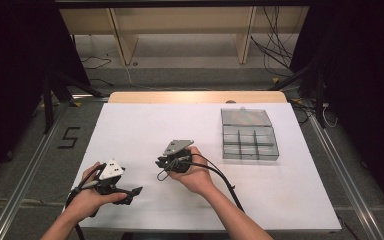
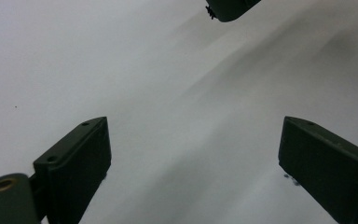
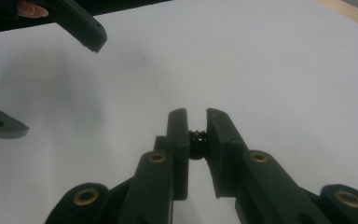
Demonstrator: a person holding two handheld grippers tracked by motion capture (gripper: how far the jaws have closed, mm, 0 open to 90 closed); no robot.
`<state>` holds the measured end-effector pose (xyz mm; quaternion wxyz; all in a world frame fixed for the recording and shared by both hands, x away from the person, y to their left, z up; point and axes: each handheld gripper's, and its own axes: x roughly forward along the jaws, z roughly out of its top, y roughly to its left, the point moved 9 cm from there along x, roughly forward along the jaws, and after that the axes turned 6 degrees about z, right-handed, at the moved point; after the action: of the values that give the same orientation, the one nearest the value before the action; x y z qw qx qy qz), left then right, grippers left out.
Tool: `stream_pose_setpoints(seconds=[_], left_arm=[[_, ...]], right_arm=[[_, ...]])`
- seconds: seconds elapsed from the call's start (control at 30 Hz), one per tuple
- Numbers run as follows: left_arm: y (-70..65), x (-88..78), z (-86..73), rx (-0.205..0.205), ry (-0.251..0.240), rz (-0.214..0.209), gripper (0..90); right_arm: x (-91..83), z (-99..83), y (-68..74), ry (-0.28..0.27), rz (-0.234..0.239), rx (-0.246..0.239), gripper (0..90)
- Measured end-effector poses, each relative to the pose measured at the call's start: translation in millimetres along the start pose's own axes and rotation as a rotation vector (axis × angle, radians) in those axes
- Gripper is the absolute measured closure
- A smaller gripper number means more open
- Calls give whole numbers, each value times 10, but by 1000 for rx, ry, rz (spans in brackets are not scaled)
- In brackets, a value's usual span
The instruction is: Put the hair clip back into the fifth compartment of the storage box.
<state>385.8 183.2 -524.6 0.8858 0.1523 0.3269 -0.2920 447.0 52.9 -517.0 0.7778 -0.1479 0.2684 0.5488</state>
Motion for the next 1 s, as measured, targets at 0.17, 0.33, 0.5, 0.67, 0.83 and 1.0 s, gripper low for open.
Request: stream_pose_setpoints(seconds=[0.17,0.33,0.5,0.67,0.83,1.0], left_arm=[[4,-4,0,3,1,1,88],[7,-3,0,3,1,2,88],[7,-3,0,3,0,2,88],[7,-5,2,3,0,3,88],[8,-5,2,3,0,3,88],[8,-4,2,3,0,4,88]], right_arm=[[-57,-20,-23,-1,-8,0,804],[-116,-30,-47,-6,-16,2,805],[-170,-57,-76,-11,-26,11,805],[-225,-80,-96,-13,-36,18,805],[-285,-105,-122,-15,-47,19,805],[-350,-135,-148,-20,-56,32,805]])
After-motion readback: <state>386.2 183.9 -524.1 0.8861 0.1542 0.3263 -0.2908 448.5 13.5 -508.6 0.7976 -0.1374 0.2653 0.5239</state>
